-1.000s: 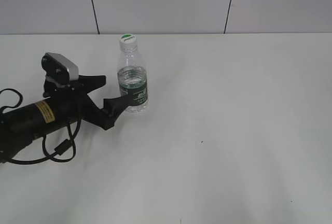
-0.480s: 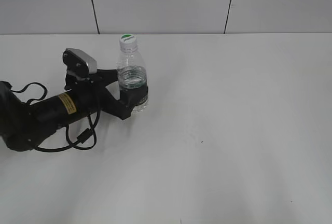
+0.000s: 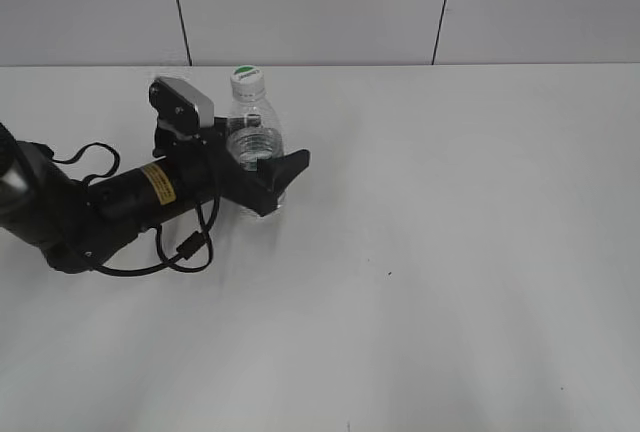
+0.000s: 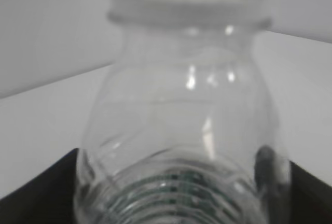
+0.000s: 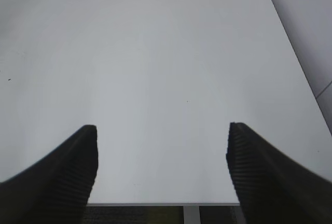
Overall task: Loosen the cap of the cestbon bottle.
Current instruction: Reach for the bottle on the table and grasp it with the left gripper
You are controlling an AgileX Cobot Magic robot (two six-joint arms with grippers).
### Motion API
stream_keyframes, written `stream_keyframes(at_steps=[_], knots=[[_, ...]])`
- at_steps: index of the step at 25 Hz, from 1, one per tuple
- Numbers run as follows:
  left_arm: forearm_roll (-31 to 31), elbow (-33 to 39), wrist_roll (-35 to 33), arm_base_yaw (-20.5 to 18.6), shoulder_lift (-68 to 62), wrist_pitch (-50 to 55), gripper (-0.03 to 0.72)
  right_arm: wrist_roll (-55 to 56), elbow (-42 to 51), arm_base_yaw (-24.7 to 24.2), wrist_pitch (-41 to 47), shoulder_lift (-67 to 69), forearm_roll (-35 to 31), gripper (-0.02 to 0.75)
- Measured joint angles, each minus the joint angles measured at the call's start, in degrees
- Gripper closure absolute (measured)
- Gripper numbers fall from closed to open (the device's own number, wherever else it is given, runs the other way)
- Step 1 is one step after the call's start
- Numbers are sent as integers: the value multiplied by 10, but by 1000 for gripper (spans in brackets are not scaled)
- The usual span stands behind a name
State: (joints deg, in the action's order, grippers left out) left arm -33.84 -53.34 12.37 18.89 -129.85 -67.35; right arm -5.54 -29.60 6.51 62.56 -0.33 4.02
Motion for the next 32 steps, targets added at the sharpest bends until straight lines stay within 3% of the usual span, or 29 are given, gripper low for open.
stream_keyframes(at_steps=[29,32], knots=[[38,12,15,0,-20,3,110,0,0,0,0,0,0,148],[38,12,15,0,-20,8,143,0,0,0,0,0,0,148]])
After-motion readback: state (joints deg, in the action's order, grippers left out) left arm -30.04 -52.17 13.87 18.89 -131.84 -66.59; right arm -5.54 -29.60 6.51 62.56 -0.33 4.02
